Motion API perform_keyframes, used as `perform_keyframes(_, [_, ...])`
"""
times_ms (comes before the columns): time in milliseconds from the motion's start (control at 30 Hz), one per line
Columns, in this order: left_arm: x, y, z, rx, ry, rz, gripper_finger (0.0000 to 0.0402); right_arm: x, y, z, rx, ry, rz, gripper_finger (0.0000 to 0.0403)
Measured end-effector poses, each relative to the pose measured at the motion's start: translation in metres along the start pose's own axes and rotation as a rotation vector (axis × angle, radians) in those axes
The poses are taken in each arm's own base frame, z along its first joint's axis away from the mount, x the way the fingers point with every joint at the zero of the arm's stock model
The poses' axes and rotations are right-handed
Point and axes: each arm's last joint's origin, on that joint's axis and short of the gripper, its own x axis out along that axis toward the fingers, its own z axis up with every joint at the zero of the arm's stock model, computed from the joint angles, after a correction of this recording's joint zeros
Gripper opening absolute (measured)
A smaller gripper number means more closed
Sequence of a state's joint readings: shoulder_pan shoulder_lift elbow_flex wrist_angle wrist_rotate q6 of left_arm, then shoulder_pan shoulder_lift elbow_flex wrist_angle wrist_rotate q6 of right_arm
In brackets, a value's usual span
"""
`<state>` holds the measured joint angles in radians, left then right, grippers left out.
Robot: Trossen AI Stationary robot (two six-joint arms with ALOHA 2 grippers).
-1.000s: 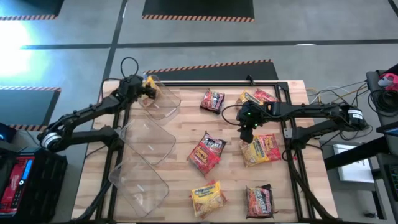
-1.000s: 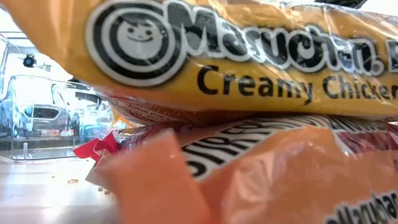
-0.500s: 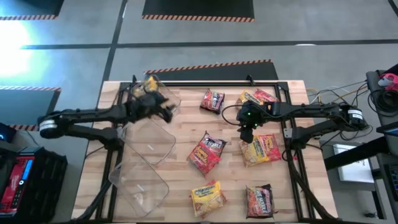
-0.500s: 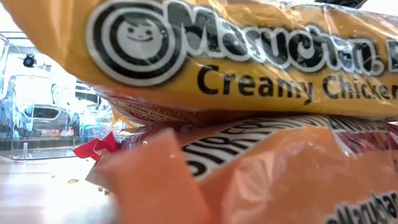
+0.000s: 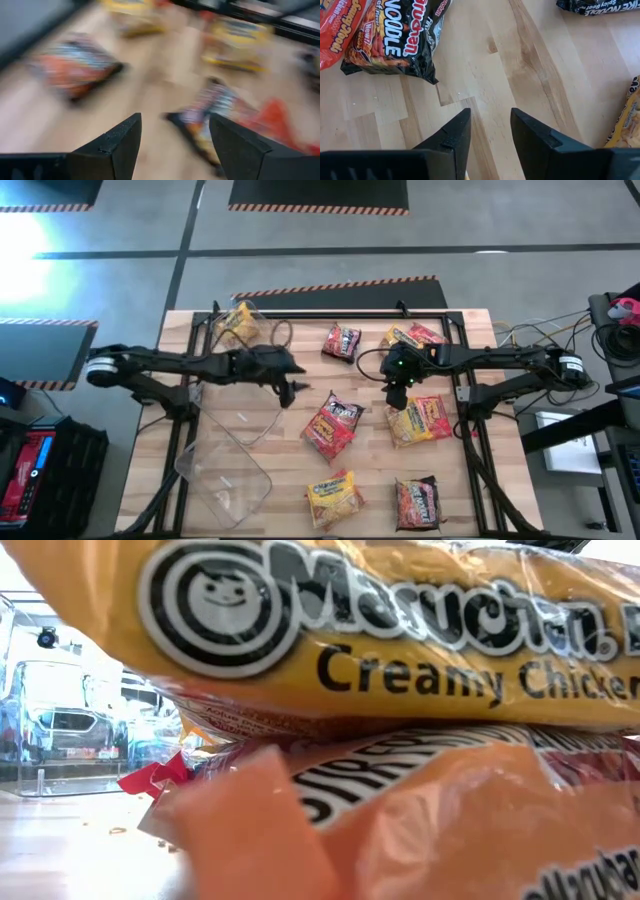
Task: Sort Maruchan noodles
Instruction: Put the noodles pack into the middle transparent bin
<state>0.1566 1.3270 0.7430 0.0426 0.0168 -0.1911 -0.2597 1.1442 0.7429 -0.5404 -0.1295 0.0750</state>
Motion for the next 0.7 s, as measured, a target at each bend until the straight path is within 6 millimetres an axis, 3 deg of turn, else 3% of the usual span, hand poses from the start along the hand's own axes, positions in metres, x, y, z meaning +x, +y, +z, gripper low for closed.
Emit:
perform_keyframes(100, [0.016, -0.004, 0.004, 0.005, 0.053, -0.100, 0.0216, 0.000, 0.000, 0.000, 0.001, 0.000, 0.000, 0.0132])
perform_keyframes(333, [0.038, -0.006, 0.001, 0.008, 0.177, -0.105, 0.0216, 0.000, 0.000, 0.000, 0.000, 0.000, 0.000, 0.0131])
perform_keyframes(700, [0.038, -0.010, -0.006, -0.013, 0.263, -0.269, 0.0216, 0.000, 0.000, 0.000, 0.001, 0.000, 0.000, 0.0130])
